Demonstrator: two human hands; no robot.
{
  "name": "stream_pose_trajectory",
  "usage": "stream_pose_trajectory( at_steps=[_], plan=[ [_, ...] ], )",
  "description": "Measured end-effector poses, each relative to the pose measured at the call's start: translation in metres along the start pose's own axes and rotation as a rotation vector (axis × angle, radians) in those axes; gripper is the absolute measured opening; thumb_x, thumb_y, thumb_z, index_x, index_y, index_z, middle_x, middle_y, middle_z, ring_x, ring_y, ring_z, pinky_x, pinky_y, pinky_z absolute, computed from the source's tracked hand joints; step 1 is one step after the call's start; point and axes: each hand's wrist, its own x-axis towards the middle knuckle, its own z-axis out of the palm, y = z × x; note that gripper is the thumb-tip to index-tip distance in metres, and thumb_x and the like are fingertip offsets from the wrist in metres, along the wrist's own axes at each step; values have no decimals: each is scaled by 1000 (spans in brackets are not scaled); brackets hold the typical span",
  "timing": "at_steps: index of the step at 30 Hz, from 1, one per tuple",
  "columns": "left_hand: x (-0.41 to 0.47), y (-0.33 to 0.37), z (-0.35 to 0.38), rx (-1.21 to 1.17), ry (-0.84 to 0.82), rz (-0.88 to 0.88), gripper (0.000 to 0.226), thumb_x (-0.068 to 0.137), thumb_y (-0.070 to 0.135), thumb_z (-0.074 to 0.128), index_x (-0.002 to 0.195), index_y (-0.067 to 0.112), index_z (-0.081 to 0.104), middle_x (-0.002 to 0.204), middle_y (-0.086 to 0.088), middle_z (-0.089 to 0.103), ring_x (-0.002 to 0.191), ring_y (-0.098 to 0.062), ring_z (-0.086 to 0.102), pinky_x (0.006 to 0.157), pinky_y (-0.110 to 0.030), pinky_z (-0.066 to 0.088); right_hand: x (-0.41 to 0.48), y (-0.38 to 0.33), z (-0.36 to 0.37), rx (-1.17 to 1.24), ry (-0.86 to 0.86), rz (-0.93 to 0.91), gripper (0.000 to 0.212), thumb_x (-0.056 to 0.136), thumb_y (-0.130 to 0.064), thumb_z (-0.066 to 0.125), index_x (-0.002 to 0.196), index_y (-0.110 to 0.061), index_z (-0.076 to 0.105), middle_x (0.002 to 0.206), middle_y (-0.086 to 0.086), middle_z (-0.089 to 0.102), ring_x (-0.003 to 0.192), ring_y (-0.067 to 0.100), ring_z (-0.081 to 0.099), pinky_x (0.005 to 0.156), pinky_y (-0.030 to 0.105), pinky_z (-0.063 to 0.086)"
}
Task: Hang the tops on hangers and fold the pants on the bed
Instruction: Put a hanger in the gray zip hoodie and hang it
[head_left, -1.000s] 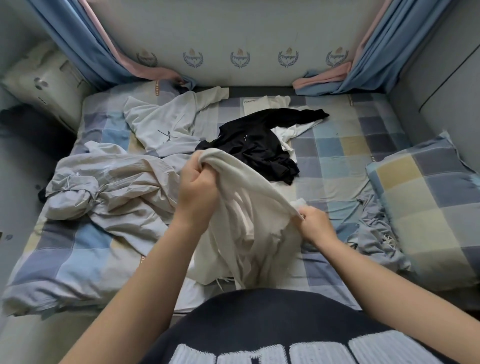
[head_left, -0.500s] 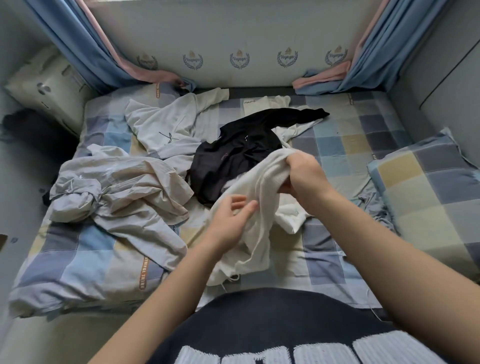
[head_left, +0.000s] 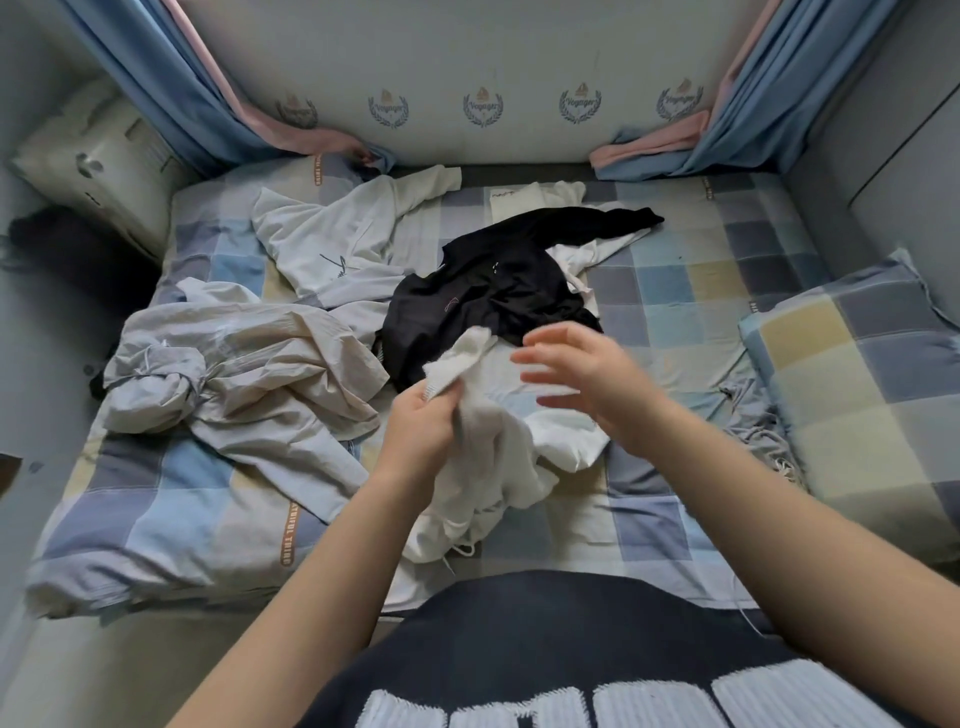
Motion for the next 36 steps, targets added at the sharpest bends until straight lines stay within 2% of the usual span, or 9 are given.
stream_pose_trajectory(
  at_steps=[5,10,13,16,19,24,29,34,36],
  plan=[
    [-10,23,-5,-169,17,-80,31,103,23,57,113,-5,64,108,-21,67,110,-36,65,105,-49,49,-15,68,10,-354,-203,125,54,86,-34,76,134,-27,52,142,-6,52,125,10,52,102,32,45],
    [-24,55,-3,-282,-94,-82,28,102,23,58,115,0,67,94,-13,72,85,-22,73,70,-32,60,-14,103,37,-568,-218,185,103,62,-64,77,149,-31,33,138,-6,51,124,12,50,99,31,47],
    [-30,72,-2,-309,-134,-62,27,103,23,57,116,2,67,87,-9,70,83,-21,71,74,-34,60,-3,112,43,-584,-150,151,70,77,-58,72,137,-29,50,114,-5,66,107,12,62,87,27,51],
    [-33,81,-4,-349,-135,-79,30,102,23,58,121,1,68,92,-8,71,88,-21,71,82,-36,59,9,117,40,-622,-117,110,35,98,-44,58,127,-27,65,126,-4,67,117,20,60,91,32,46],
    [-32,82,-7,-350,-109,-77,31,101,23,59,121,1,69,98,-11,71,92,-23,71,86,-38,60,17,120,35,-666,-84,35,29,102,-27,54,126,-19,67,129,0,66,120,22,58,100,37,47],
    [-10,67,-26,-192,40,6,41,97,31,66,116,-5,68,114,-19,70,117,-39,65,105,-54,48,20,102,11,-591,151,-35,27,96,-11,44,73,-14,58,71,4,64,63,22,67,57,36,48],
    [1,33,-38,87,-25,-59,34,92,33,72,117,11,69,113,-9,75,104,-25,71,93,-42,57,16,67,5,-416,158,-91,29,97,-13,47,74,2,56,58,5,60,52,23,63,59,48,54],
    [-11,-4,-11,455,-127,87,67,81,34,83,139,21,53,137,3,57,121,-13,58,106,-37,48,4,20,23,-105,121,-126,26,100,-5,48,77,-1,57,60,11,55,51,16,54,49,28,50],
    [-19,-15,7,536,-179,141,59,77,39,84,128,29,54,129,5,56,115,-12,58,98,-34,50,-3,0,31,-34,102,-159,25,100,-4,47,78,0,57,59,13,55,49,16,54,49,26,50]
  ],
)
